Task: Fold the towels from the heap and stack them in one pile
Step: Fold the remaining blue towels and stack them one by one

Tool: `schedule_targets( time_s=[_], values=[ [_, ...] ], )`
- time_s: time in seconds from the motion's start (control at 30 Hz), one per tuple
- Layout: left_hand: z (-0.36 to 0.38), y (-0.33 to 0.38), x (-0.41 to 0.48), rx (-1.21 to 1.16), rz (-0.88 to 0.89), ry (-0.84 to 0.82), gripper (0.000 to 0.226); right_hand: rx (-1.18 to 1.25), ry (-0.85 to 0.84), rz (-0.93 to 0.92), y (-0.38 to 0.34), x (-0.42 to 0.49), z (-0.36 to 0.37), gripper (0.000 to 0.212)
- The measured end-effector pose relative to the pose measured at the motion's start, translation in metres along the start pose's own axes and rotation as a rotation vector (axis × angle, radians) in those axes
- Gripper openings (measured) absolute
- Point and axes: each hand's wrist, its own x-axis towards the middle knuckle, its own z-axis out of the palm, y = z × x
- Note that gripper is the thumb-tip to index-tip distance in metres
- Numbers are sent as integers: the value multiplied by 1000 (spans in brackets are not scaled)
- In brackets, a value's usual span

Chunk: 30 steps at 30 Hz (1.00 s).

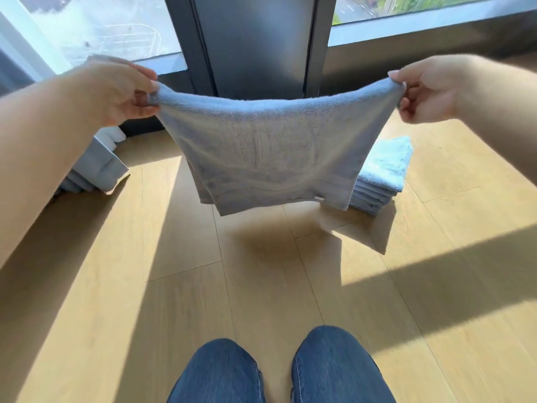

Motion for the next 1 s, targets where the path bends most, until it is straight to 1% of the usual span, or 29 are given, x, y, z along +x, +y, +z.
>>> schedule_targets(
  time_s=[0.03,0.1,0.2,0.27,0.37,0.47,0.5,0.57,0.63,0.67,0.73,0.87,0.93,1.0],
  values=[
    [2,2,-6,14,12,-40,24,9,7,-1,1,1,-1,22],
    [10,7,-24,104,38,-67,27,32,44,-24,1,3,-3,22],
    [20,17,-45,182,44,-68,30,10,89,-47,3,6,-8,24],
    [26,24,-51,233,9,-56,32,-3,117,-71,4,8,-10,26],
    [31,30,-60,251,11,-54,31,10,139,-129,4,10,-8,25],
    [33,32,-63,260,27,-68,29,-46,152,-190,2,6,-8,24],
    [32,32,-62,255,25,-73,28,-63,157,-211,2,4,-7,22],
    [31,33,-61,250,18,-84,24,-106,162,-244,1,-3,-3,11],
    [28,30,-54,244,7,-83,23,-142,180,-265,1,-6,0,33],
    [26,29,-51,234,2,-74,24,-153,185,-273,1,-6,1,38],
    [23,26,-42,235,-16,-29,33,-191,197,-281,1,-7,5,37],
    [12,16,-25,288,1,38,31,-326,195,-343,2,-6,10,29],
    [5,10,-19,371,44,52,29,-456,197,-387,4,-6,12,30],
    [2,7,-15,463,85,57,26,-598,235,-438,7,-6,14,25]
  ],
)
